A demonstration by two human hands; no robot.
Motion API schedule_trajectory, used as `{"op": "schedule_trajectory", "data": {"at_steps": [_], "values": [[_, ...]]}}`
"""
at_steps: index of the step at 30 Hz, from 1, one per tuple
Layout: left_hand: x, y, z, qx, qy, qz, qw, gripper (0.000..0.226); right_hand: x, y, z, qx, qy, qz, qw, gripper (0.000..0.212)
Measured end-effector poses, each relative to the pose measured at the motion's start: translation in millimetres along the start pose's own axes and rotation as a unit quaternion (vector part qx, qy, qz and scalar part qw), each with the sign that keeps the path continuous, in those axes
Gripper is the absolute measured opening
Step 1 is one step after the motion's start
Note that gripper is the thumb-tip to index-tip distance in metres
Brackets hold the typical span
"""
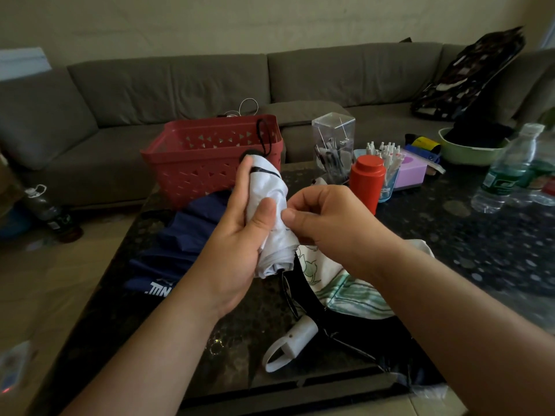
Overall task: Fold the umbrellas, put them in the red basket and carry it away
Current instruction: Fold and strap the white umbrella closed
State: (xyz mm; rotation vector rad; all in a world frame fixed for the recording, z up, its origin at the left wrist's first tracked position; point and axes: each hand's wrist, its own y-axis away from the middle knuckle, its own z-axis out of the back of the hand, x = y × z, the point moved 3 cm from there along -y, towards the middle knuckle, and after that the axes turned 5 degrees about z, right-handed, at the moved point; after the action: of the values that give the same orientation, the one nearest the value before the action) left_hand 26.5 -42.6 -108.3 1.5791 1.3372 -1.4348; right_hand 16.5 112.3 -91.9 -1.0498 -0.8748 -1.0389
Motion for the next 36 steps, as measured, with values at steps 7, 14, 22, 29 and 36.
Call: {"op": "schedule_trajectory", "data": {"at_steps": [7, 14, 22, 29, 36], "values": [[-10, 3, 0, -0.006, -0.016, 0.006, 1.0, 0.057, 7, 5, -8, 0.003, 0.057, 0.05, 0.997, 0.015], [-10, 2, 8, -0.104, 0.005, -0.011, 0.994, 0.051, 7, 5, -10, 0.007, 0.057, 0.028, 0.998, 0.025], [-12, 5, 6, -0.103, 0.046, -0.049, 0.992, 0.048, 2, 6, -18, 0.044, -0.099, -0.072, 0.991, 0.024], [-10, 2, 6, -0.067, 0.028, -0.063, 0.995, 0.042, -4, 5, -18, -0.034, -0.082, 0.0, 0.996, 0.025], [-8, 3, -4, -0.057, -0.13, -0.043, 0.989, 0.05, 1, 6, -7, -0.115, 0.08, 0.079, 0.987, 0.025]]}}
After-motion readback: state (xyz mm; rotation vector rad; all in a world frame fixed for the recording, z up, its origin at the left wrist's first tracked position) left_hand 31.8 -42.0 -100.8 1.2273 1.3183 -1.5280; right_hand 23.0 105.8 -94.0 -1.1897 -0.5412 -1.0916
